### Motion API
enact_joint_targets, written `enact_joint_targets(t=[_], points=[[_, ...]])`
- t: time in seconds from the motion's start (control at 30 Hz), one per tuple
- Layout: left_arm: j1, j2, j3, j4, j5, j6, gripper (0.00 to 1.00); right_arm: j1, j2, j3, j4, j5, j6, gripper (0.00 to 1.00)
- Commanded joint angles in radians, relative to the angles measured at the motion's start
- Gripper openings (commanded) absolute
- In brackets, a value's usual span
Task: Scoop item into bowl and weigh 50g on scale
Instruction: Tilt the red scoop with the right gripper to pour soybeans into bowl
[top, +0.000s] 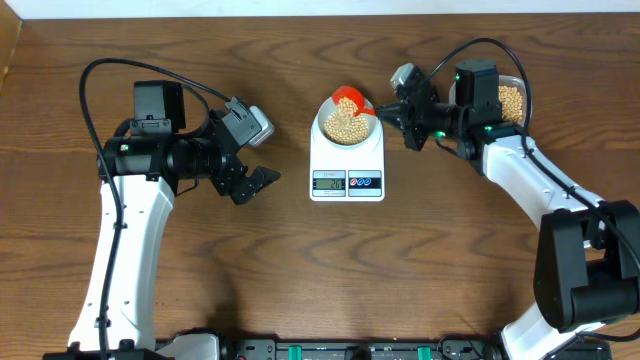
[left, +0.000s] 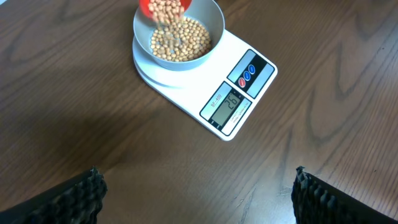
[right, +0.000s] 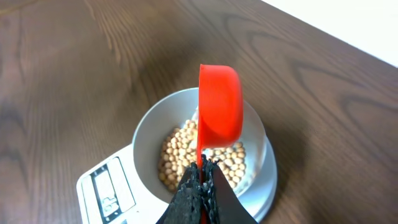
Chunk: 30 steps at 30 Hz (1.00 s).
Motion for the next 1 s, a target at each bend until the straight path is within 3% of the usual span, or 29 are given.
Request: enact_joint_targets(t=[0.0,0.2,0.43,0.97], points=[[0.000,-0.010,0.018,-0.004,0.011,0.017,0.98,0.002,-0.029,0.006,0.000,0.007,-0.035,0.01],[0.000,-0.010,0.018,-0.003,0.011,0.017,0.98,0.002,-0.040,0.006,0.000,0.006,-0.031,0.01],[0.000,-0.010,0.018,-0.003,0.011,0.017,0.98,-0.010,-0.058,0.006,0.000,-0.003,0.096,0.01],[0.000,-0.010,0.018,-0.003,0.011,0.017,0.98,-0.010,-0.059,0.006,0.003,-0.008,0.107,0.01]])
